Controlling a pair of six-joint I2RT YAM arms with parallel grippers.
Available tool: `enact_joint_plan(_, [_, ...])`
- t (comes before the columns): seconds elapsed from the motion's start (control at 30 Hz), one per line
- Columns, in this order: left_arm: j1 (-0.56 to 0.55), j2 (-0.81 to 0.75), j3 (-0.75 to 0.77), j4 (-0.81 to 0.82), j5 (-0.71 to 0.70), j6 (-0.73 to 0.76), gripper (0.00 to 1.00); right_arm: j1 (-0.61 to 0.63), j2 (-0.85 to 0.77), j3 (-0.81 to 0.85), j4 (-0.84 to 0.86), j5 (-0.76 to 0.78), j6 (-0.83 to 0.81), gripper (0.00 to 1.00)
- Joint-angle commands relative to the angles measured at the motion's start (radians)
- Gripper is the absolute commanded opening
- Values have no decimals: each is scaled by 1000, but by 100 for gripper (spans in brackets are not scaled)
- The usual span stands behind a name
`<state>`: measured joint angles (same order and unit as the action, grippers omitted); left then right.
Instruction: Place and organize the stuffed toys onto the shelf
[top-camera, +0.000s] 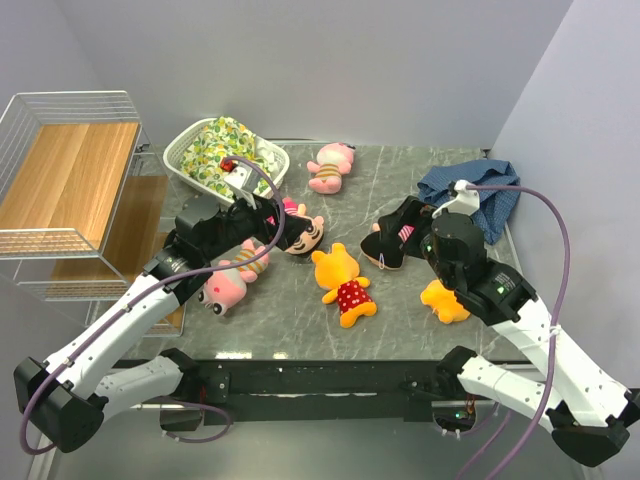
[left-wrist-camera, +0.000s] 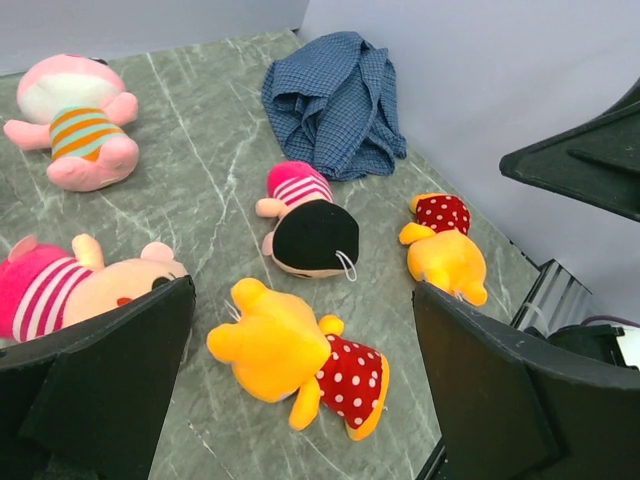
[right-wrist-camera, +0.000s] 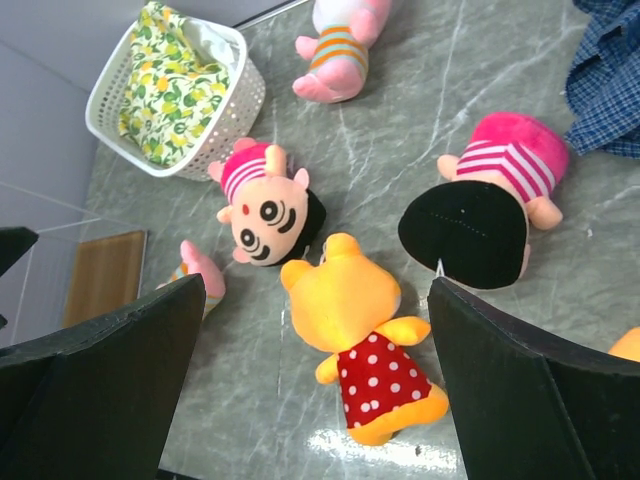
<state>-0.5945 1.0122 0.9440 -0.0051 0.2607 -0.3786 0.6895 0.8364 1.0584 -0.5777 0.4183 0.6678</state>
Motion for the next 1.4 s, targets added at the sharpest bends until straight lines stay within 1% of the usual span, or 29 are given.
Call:
enact_joint_plan(0.0, [-4, -14, 9, 14, -43, 18, 96, 5, -22, -23, -1, 63, 19, 100])
enact_joint_plan(0.17, [-5, 6, 25, -16, -48, 32, 96, 5, -28, -37, 3, 51, 41, 100])
enact_joint_plan(0.3, [-5, -1, 19, -12, -60, 37, 96, 4, -19, -54, -14, 60, 100, 100])
enact_joint_plan(0.37, [-5, -6, 18, -10, -66, 40, 96, 5, -10, -51, -83, 109, 169, 100])
enact_joint_plan(0.4, [-5, -7, 16, -10, -61, 43, 96, 5, -8, -46, -117, 140, 241, 100])
enact_joint_plan(0.47, [-5, -14, 13, -1, -46, 44, 96, 5, 7, -54, -203, 151, 314, 100])
enact_joint_plan(0.5, [-4, -20, 6, -3, -40, 44, 97, 5, 13, -57, -238, 169, 402, 99])
enact_joint_plan(0.53, [-5, -20, 1, 25, -31, 44, 96, 2, 21, -66, -298, 181, 439, 99])
enact_joint_plan(0.6, [-4, -26, 1, 27, -23, 47, 96, -8, 50, -71, -365, 220, 528, 96])
enact_joint_plan(0.63, [-5, -26, 2, 25, -28, 47, 96, -31, 61, -74, -417, 244, 542, 96])
enact_joint_plan(0.67, [-5, -29, 3, 24, -29, 47, 96, -51, 79, -75, -424, 246, 539, 98])
enact_joint_plan(0.7, [-5, -29, 3, 22, -31, 50, 96, -70, 87, -81, -424, 246, 517, 99])
enact_joint_plan(0.73, [-7, -32, 6, 21, -29, 50, 96, -115, 92, -95, -432, 243, 518, 99])
enact_joint_plan(0.83, [-7, -38, 6, 22, -26, 49, 96, -185, 105, -148, -441, 241, 544, 99])
enact_joint_plan(0.87, [-7, -40, 3, 22, -26, 49, 96, -224, 107, -167, -436, 226, 552, 98])
enact_joint_plan(0.93, [-10, -41, -1, 27, -23, 52, 96, -257, 107, -222, -395, 197, 544, 97])
enact_joint_plan(0.97, [-11, -41, 2, 25, -18, 53, 96, -292, 110, -239, -381, 168, 544, 97])
enact_joint_plan(1.1, [-18, -23, 13, 13, -12, 53, 96, -364, 131, -313, -288, 105, 488, 94])
enact_joint_plan(1.13, [-21, -18, 15, 8, -9, 53, 96, -373, 141, -334, -251, 94, 480, 93])
enact_joint_plan(1.33, [-36, -15, 18, 8, -6, 61, 96, -393, 262, -373, -191, 53, 472, 88])
enact_joint_plan(1.37, [-37, -18, 19, 8, -5, 64, 96, -392, 283, -376, -182, 44, 469, 84])
